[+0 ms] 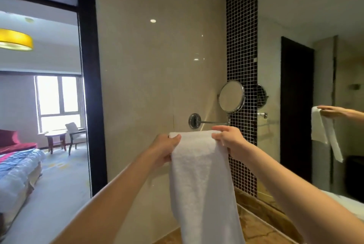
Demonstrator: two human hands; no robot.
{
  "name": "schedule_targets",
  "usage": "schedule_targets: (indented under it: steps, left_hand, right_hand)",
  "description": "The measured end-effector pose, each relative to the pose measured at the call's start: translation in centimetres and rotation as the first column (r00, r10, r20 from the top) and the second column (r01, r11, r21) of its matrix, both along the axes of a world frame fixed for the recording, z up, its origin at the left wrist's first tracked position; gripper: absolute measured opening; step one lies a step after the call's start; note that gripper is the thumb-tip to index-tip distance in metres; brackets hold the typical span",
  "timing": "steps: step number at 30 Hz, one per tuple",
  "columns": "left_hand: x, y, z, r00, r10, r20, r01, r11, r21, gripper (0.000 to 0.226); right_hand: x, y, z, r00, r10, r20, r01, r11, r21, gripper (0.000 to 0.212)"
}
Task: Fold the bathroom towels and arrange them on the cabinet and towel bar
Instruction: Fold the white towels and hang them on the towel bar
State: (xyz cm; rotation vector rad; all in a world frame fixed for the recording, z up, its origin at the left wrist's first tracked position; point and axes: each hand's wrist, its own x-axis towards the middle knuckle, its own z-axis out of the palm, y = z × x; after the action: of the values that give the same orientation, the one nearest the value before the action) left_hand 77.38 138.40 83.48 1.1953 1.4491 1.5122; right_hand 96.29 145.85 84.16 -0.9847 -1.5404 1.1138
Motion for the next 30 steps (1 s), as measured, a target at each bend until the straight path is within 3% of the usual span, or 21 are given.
schedule_targets:
  steps: [6, 11, 16, 23, 30]
  left_hand:
    - [-1.8, 1.4, 2.7, 0.994, -0.032, -0.109, 0.041, 0.996, 0.084, 0.026]
    - [-2.2, 3.5, 7.6, 0.979, -0.061, -0.193, 0.1, 0.974, 0.201, 0.021]
    - [-3.1, 7.7, 11.9, 0.965, -0.02, -0.262, 0.091, 0.962, 0.259, 0.017]
    - [-5.8, 15.2, 13.3, 0.974, 0.04, -0.221, 0.034, 0.946, 0.322, 0.032]
    - [-9.6, 21.3, 11.4, 0.991, 0.032, -0.128, 0.015, 0.938, 0.346, 0.039]
  right_hand:
    - [-0.9, 2.1, 2.8, 1.0, -0.006, 0.0, 0.006, 0.998, 0.056, 0.033]
    - [-1.2, 5.7, 7.0, 0.998, 0.024, -0.063, -0.009, 0.972, 0.234, 0.035]
    - [-2.1, 10.3, 10.8, 0.999, 0.029, -0.028, -0.017, 0.934, 0.357, 0.031]
    - [-5.3, 17.2, 13.6, 0.996, 0.085, -0.026, -0.066, 0.902, 0.426, 0.04]
    - [-10.1, 23.1, 13.1, 0.987, 0.158, -0.02, -0.14, 0.92, 0.365, 0.048]
